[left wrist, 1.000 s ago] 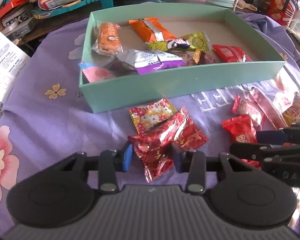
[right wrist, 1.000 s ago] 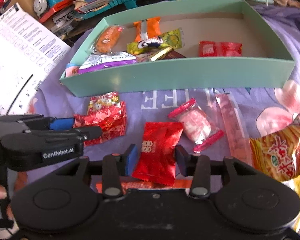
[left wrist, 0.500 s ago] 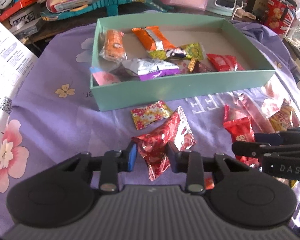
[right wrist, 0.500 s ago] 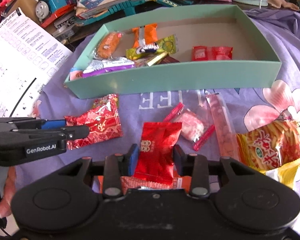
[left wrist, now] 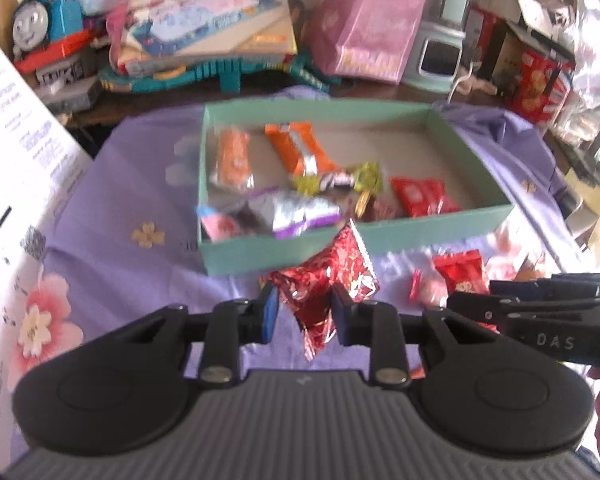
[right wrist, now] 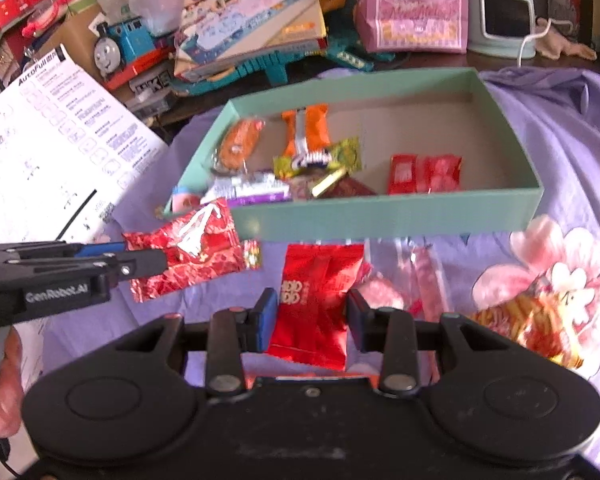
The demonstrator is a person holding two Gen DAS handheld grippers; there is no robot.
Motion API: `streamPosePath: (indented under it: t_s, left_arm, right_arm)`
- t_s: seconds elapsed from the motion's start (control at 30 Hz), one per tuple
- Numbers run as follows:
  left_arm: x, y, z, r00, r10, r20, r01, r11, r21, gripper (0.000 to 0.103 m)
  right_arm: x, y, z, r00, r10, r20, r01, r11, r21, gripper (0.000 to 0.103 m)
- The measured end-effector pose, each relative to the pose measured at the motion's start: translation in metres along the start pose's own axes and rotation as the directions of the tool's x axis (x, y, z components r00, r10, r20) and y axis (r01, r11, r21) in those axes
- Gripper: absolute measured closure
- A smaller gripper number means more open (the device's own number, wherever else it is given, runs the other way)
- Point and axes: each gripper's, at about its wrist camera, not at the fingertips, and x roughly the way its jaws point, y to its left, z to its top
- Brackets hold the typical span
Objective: Organize snacks
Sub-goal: 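Lower both red candies into the mint-green box and open both tools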
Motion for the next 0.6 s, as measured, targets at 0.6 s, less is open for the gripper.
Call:
streamPosePath:
  t_s: [0.6]
  left_arm:
    - [0.075,0.008,0.110,0.996,0.086,0.039,-0.085,0.996,-0.017,0.075]
  right_arm:
    - [0.050,-0.017,0.106,0.998,-0.056,0.039,0.056,0.998,0.003,0.067]
